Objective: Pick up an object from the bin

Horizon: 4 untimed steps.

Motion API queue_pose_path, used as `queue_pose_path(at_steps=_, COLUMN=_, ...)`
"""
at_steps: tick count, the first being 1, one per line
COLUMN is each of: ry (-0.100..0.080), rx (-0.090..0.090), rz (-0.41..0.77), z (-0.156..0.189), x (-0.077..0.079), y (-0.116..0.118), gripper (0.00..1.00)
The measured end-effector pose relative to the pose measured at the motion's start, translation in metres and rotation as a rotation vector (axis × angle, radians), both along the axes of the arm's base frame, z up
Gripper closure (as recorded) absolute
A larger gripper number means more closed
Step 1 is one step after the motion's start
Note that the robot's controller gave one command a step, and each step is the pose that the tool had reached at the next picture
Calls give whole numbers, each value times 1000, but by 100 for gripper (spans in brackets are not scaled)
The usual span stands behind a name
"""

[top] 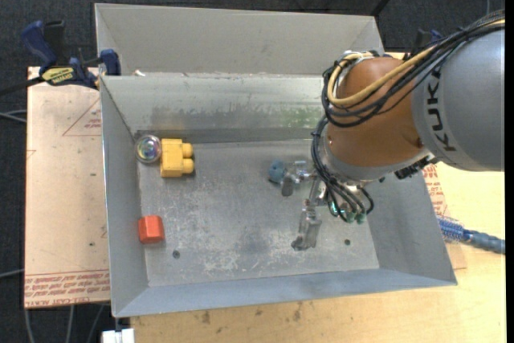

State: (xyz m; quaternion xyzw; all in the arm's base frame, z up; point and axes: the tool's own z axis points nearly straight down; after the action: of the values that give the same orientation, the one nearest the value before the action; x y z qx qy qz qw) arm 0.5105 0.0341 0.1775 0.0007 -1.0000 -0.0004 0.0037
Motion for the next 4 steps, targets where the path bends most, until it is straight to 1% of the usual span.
queue_pose_path(at_steps=1, ry=-21, rx=-3, rz=108, z=80, x=84, y=-55, gripper=0)
queue_pose_path(at_steps=2, ry=-3, rx=0, rz=34, z=-55, x=89, y=-133, gripper=0)
queue_pose_path(at_steps=3, ry=-8, rx=-1, rz=-100, z=-99, x=113, y=-162, gripper=0)
queue_pose_path(at_steps=4, ry=-13, rx=-1, rz=-99, z=-97, x=114, y=-162, gripper=100)
